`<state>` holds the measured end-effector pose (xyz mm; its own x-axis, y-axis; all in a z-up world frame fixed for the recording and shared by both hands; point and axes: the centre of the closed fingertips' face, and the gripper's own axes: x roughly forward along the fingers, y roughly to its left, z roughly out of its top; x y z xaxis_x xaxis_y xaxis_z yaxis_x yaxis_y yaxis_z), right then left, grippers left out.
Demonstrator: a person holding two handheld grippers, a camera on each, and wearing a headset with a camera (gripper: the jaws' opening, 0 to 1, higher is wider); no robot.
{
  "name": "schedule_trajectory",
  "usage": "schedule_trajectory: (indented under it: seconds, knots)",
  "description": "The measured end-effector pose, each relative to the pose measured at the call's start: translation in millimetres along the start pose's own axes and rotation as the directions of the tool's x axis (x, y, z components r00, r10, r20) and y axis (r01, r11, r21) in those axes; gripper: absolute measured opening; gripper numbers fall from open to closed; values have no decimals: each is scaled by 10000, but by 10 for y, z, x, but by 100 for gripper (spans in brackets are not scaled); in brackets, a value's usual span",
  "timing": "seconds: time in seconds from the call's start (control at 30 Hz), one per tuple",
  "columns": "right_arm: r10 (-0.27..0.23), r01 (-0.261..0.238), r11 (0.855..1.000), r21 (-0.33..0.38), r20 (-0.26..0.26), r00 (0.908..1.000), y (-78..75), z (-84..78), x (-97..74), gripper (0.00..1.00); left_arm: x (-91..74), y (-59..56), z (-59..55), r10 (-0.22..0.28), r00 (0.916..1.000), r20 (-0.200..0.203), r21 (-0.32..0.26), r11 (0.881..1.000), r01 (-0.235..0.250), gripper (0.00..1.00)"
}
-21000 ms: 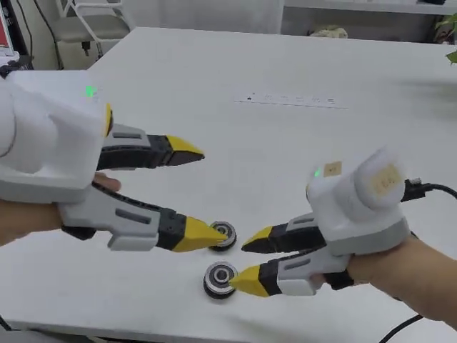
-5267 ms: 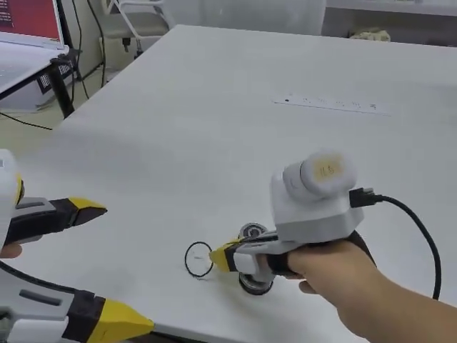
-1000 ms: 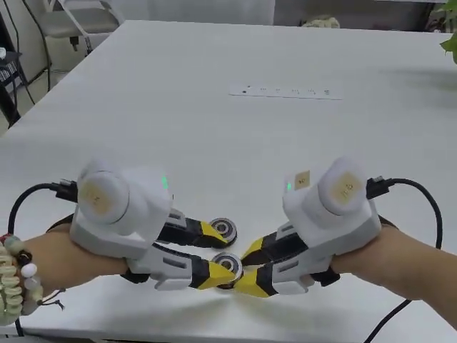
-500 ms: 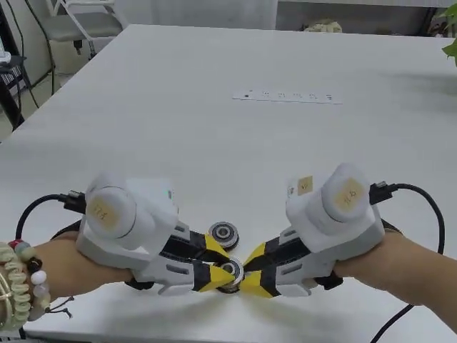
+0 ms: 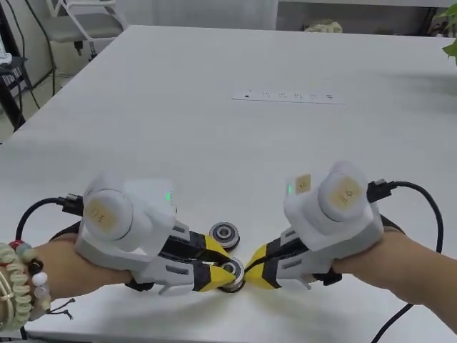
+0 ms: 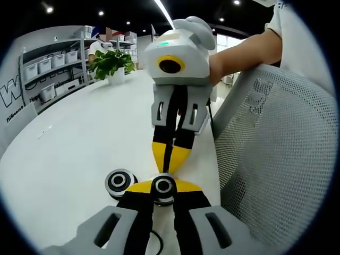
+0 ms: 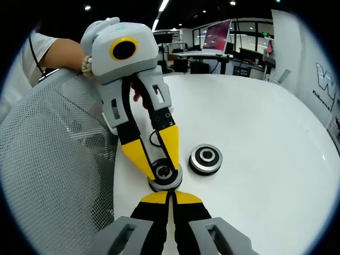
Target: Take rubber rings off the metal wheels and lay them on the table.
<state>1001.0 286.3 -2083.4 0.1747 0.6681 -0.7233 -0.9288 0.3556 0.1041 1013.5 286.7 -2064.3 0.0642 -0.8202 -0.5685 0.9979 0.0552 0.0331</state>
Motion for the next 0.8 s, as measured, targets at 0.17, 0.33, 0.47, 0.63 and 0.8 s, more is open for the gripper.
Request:
schedule_trajectory:
  seconds: [0.17, 0.33, 0.47, 0.63, 0.8]
  knots:
    - [234, -283, 9551, 2949, 200, 9995, -39, -8, -14, 0, -9, -5, 8, 3, 10000, 46, -20, 10000, -3, 8]
    - [202, -502, 8936, 4461, 718, 9972, -83, 15, -56, 0, -22, -11, 10, 30, 9999, 106, -21, 10000, -30, 8]
    - [212, -687, 8590, 5074, 989, 9949, -98, 23, -71, 0, -35, -14, 9, 82, 9999, 110, 42, 10000, -83, 8]
    - [357, -1337, 8043, 5790, 1776, 9835, -128, 121, -132, 0, -45, -12, 7, 113, 9999, 123, 59, 9999, -114, 8]
    - [300, -1170, 8162, 5658, 1608, 9865, -99, 129, -116, 0, -49, -19, 6, 121, 9998, 154, 34, 9999, -122, 8]
